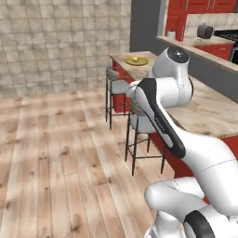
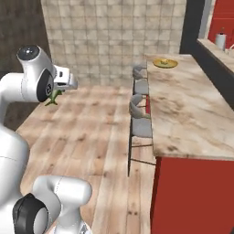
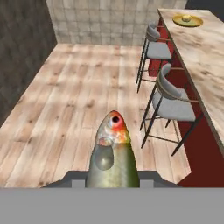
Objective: Take the cheese, fish, and potato from the fridge and place them on the plate on the dining counter to create an appetizer plate.
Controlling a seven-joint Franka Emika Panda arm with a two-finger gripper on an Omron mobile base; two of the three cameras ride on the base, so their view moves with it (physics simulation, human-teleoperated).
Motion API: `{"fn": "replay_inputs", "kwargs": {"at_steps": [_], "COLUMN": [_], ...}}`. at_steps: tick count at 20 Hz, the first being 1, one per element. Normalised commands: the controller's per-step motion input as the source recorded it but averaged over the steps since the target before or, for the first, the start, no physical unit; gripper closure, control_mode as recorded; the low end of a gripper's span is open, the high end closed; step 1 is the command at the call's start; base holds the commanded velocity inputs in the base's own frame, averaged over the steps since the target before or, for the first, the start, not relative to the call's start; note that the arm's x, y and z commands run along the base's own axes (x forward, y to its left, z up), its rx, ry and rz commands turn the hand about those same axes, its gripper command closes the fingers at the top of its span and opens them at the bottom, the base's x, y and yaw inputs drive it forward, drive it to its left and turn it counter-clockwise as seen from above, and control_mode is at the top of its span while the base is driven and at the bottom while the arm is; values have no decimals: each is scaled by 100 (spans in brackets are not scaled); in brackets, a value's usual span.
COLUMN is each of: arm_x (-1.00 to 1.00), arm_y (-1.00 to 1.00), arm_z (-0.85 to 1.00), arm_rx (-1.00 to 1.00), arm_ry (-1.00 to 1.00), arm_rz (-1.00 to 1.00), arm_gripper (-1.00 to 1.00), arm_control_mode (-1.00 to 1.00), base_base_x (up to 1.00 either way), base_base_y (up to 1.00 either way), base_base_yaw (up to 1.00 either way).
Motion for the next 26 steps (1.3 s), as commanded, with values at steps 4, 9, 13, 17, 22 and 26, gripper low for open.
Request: {"fn": "replay_inputs", "kwargs": {"at_steps": [4, 9, 13, 17, 22, 26], "arm_x": [0, 0, 0, 0, 0, 0], "arm_y": [0, 0, 0, 0, 0, 0], "arm_z": [0, 0, 0, 0, 0, 0], "arm_rx": [0, 0, 0, 0, 0, 0], "arm_ry": [0, 0, 0, 0, 0, 0], "arm_rz": [0, 0, 0, 0, 0, 0], "arm_gripper": [100, 100, 100, 100, 100, 100], "arm_control_mode": [100, 100, 100, 100, 100, 100], "base_base_x": [100, 100, 91, 65, 26, 28], "base_base_y": [100, 100, 100, 100, 100, 100], "base_base_yaw": [-62, -61, -56, -54, -51, -47]}}
